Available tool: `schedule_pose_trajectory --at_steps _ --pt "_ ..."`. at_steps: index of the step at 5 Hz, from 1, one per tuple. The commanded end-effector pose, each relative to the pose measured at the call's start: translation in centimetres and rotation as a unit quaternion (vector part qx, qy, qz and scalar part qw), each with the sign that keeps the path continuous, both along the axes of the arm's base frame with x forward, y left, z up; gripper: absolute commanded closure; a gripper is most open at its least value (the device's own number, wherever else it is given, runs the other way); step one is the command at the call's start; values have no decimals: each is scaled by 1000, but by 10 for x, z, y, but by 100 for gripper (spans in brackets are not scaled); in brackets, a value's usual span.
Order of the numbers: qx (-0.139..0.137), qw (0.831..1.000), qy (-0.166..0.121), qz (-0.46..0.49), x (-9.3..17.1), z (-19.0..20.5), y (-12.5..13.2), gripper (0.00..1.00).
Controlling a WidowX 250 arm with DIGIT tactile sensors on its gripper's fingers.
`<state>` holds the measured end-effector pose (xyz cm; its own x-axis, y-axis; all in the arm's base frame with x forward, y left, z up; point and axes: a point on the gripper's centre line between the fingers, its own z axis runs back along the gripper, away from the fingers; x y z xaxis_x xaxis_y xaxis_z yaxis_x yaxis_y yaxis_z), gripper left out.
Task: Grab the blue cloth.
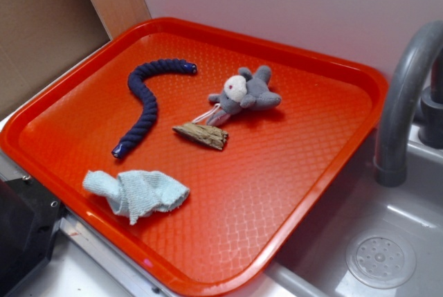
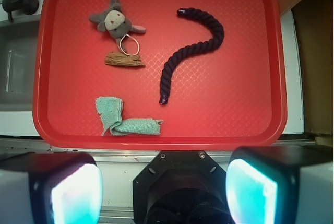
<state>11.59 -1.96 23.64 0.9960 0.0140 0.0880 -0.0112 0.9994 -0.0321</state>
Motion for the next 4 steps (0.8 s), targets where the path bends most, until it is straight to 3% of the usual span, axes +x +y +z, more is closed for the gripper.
schedule_pose_trajectory --at_steps 1,3,4 --pt "0 1000 0 0 0 0 0 0" --pt "-15 998 -33 -47 17 -84 -45 0" --pt "-47 995 -53 -76 21 -108 -55 0"
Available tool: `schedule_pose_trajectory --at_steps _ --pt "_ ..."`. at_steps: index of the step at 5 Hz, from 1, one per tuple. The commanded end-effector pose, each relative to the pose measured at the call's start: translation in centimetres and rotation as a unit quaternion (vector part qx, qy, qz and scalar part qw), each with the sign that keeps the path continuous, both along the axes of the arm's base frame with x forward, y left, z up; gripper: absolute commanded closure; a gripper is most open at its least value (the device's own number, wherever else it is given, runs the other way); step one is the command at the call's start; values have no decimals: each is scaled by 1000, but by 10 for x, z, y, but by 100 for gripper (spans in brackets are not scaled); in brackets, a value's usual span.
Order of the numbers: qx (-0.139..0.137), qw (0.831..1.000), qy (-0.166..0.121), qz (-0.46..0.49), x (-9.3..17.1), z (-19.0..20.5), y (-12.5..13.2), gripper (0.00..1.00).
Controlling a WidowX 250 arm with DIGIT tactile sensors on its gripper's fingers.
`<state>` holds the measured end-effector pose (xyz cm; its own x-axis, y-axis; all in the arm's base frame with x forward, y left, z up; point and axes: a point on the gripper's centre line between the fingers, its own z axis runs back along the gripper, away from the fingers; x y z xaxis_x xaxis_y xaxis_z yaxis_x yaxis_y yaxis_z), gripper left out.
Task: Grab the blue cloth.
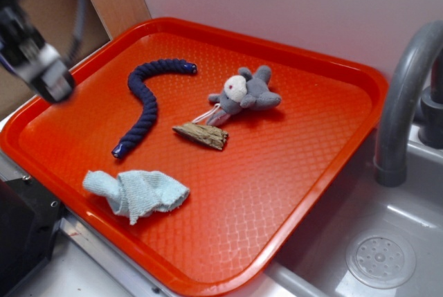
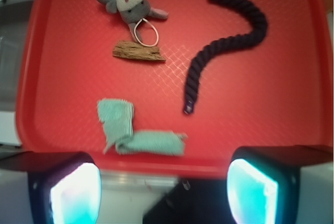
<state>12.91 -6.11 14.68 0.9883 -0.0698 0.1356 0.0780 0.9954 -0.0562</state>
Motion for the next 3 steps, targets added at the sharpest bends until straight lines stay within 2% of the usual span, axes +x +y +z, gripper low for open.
schedule_pose_trajectory --at_steps 1,2,3 --pt "-38 995 16 -91 18 -64 -17 0" --pt "-53 989 86 -111 19 -103 -34 0" --pt "-23 987 76 -141 3 -108 -50 0"
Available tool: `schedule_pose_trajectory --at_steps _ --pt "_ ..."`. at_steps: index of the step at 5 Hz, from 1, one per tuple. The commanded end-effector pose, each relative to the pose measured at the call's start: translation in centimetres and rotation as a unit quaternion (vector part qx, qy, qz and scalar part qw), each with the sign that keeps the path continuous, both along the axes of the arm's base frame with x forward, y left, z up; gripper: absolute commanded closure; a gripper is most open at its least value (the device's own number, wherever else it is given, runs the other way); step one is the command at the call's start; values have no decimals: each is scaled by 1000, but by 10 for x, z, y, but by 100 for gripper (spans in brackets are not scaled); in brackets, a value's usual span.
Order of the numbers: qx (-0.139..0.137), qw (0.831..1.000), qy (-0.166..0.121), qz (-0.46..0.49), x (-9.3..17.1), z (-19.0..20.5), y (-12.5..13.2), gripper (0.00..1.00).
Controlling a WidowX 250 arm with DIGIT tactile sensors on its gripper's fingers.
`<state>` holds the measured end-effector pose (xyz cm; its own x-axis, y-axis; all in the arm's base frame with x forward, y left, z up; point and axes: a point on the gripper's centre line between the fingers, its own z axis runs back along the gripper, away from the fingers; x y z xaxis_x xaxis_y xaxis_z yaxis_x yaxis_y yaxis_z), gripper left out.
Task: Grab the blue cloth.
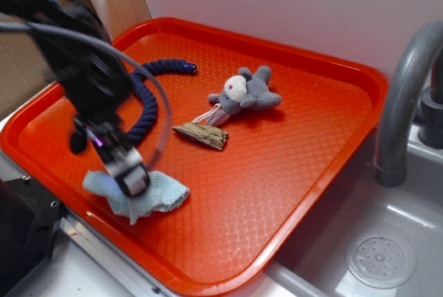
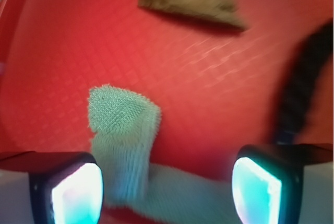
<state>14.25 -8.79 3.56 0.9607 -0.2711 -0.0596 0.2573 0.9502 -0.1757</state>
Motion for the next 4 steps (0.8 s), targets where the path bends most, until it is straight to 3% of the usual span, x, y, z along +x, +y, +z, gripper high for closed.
schedule_pose_trajectory --at_steps 1,2,3,4 --pt "-21 999 -15 -34 -26 6 -31 0" --pt "9 999 -22 -49 -32 -1 -39 87" --pt "3 999 -17 -46 -32 -2 -38 100" --pt "13 999 -20 -49 -33 -2 -39 100"
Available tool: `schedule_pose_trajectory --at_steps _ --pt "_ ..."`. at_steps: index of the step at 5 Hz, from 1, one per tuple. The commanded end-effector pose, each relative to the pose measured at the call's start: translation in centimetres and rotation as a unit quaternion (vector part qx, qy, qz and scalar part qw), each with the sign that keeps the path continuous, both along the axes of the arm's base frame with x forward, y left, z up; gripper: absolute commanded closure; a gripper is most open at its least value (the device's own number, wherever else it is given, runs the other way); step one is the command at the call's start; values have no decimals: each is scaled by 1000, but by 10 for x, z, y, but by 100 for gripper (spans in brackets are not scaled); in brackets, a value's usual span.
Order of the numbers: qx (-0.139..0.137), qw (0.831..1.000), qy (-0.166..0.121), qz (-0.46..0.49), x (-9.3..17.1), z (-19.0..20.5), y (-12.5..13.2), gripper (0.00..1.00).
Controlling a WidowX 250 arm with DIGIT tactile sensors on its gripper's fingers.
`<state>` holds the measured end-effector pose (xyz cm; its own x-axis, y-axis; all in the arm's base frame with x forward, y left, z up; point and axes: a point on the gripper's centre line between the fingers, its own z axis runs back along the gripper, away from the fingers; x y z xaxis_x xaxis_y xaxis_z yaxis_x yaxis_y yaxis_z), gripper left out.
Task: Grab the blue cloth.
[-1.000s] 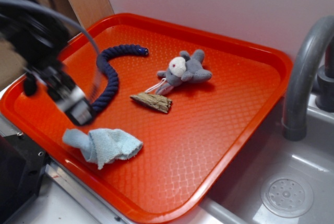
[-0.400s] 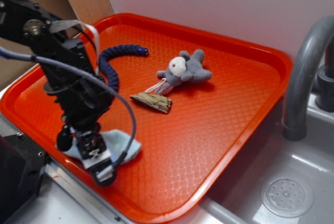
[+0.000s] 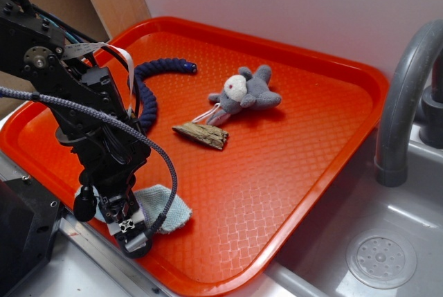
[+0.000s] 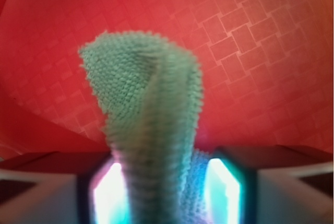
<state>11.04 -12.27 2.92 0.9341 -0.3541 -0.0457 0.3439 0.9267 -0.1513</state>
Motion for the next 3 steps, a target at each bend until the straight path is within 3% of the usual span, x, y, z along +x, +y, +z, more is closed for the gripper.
schedule_pose_trajectory --at_steps 1,2,3 --pt "22 998 -46 33 15 24 22 100" --pt "12 981 -113 157 36 74 75 100" --pt "25 957 -157 243 49 127 127 100"
